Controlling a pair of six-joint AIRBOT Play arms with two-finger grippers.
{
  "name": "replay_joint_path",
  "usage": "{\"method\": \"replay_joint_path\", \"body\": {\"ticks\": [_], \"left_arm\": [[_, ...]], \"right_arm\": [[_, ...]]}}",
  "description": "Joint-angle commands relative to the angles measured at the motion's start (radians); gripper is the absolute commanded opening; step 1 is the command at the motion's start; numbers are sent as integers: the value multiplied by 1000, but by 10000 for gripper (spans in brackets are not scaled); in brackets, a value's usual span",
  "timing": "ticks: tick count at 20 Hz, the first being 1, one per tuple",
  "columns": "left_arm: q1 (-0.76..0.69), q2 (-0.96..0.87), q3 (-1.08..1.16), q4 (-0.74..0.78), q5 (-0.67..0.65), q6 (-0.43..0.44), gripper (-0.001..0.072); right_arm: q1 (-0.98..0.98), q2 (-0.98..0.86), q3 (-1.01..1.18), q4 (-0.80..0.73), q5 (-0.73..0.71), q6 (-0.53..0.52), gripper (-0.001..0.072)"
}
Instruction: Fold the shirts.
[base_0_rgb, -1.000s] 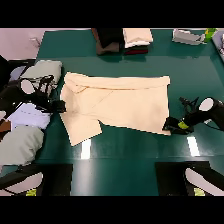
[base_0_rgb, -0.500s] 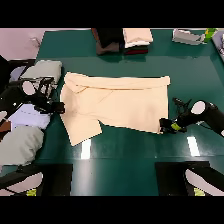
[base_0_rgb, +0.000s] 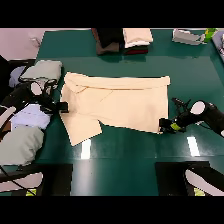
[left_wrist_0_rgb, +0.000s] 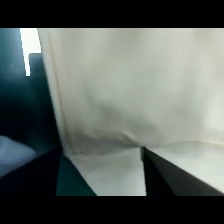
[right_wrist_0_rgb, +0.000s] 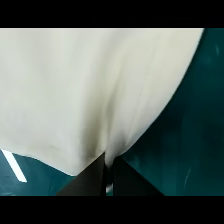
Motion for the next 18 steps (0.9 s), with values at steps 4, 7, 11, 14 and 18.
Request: {"method": "replay_joint_path", "body": {"ticks": [4, 7, 11, 14, 18], "left_arm": [[-2, -8, 30, -35, -31, 1, 28], [-2, 100, 149, -26, -47, 8, 28], [-2, 349, 439, 2, -44, 9, 27], [-2, 499, 681, 5, -44, 33, 27], [-2, 621, 964, 5, -38, 32, 27]], "right_arm": [[0, 14, 87, -10, 8, 0, 19], [0, 79, 256, -12, 17, -1, 19], [-3, 206, 615, -100, 42, -1, 19], [-3, 271, 927, -199, 50, -1, 19], [-3, 301, 1262, -261, 101, -1, 19]]}}
